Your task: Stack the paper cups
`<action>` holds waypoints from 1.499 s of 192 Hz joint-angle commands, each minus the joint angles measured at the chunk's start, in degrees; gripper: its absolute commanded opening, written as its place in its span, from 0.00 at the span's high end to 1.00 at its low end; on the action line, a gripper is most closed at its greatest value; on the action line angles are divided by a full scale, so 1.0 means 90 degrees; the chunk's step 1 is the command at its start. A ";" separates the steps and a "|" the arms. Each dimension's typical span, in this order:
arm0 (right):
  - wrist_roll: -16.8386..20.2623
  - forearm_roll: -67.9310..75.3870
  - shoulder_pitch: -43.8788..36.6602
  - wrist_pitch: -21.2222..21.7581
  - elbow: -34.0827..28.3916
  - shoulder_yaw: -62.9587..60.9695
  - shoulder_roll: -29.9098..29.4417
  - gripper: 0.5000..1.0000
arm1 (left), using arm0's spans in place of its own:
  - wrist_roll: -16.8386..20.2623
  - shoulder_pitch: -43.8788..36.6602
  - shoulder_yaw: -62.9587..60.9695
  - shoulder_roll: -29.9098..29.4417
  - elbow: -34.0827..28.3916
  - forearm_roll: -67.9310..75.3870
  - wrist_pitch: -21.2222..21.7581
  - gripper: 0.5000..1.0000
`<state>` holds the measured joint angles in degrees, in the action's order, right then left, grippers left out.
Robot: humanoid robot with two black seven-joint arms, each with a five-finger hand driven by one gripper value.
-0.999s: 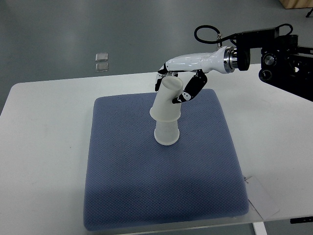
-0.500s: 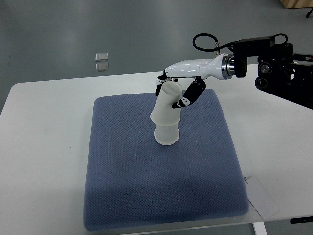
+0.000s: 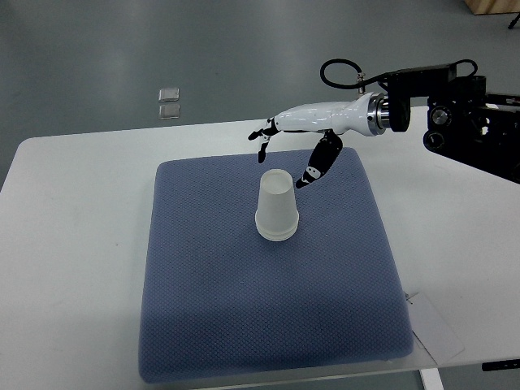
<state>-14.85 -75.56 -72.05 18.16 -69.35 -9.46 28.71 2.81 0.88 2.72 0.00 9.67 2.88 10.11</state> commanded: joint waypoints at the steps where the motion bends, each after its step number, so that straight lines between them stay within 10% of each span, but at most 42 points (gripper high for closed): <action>1: 0.0000 0.0026 -0.0022 -0.0006 0.0000 -0.0043 0.0033 0.17 | 0.0000 0.0000 0.0000 0.0000 0.0000 0.0002 0.0000 0.00; 187: 0.1533 0.5036 0.2097 -0.1314 0.3008 -0.3216 -0.1139 0.17 | 0.0000 0.0000 0.0000 0.0000 0.0000 0.0002 0.0000 0.00; 288: 0.2012 0.5085 0.2888 -0.1324 0.3164 -0.5003 -0.1920 0.17 | 0.0000 0.0000 0.0000 0.0000 0.0000 0.0002 0.0000 0.00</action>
<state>3.10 -29.86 -47.42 6.22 -40.81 -51.91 13.24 2.81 0.87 2.72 0.00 9.67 2.88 10.11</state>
